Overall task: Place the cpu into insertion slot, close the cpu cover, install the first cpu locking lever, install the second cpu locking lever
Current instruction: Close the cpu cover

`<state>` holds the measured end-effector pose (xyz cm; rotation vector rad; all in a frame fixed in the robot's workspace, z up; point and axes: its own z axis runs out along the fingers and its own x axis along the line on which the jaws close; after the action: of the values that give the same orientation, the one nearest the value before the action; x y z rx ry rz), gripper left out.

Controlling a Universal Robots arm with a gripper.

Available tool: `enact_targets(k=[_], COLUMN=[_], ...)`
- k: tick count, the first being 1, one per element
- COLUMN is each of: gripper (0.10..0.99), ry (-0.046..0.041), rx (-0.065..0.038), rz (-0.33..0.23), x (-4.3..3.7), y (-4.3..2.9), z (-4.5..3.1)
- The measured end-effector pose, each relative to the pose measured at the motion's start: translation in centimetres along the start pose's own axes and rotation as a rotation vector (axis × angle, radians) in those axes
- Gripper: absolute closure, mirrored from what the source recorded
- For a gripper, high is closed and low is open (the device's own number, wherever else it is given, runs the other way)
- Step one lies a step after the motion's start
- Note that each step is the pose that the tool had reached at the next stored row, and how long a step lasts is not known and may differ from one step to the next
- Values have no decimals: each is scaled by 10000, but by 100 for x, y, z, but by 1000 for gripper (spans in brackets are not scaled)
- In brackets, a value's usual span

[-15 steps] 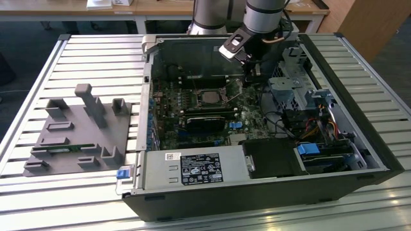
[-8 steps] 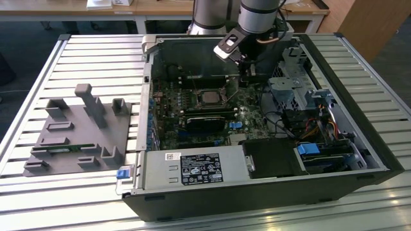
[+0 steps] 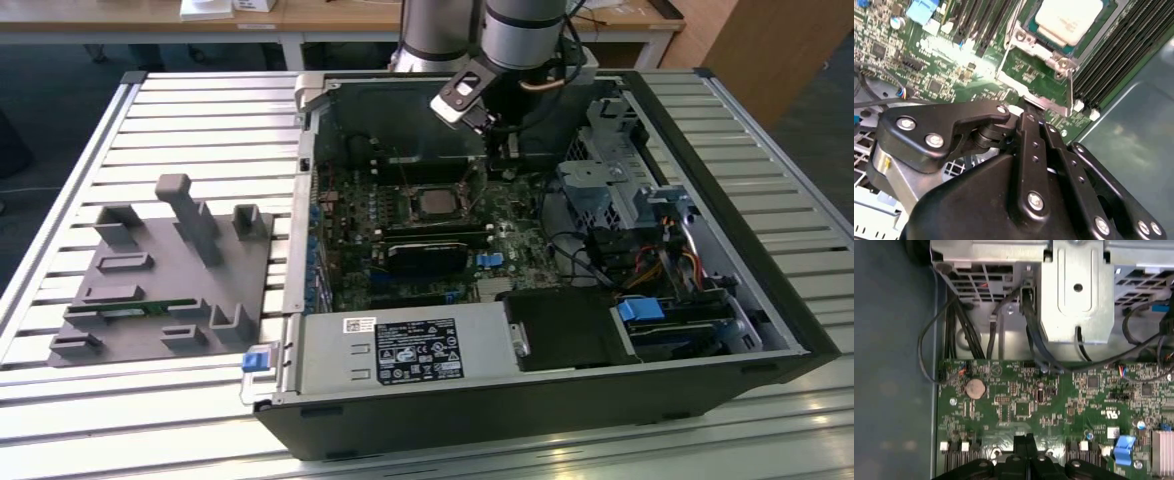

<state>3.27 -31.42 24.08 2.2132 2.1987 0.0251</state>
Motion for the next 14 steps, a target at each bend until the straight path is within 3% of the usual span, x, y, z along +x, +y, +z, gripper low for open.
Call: enact_targets(k=[6,14], gripper=[980,980], ry=[2,3], rx=[0,-1], rz=[1,0], x=[0,0], y=[-59,-77], z=[-1,-1])
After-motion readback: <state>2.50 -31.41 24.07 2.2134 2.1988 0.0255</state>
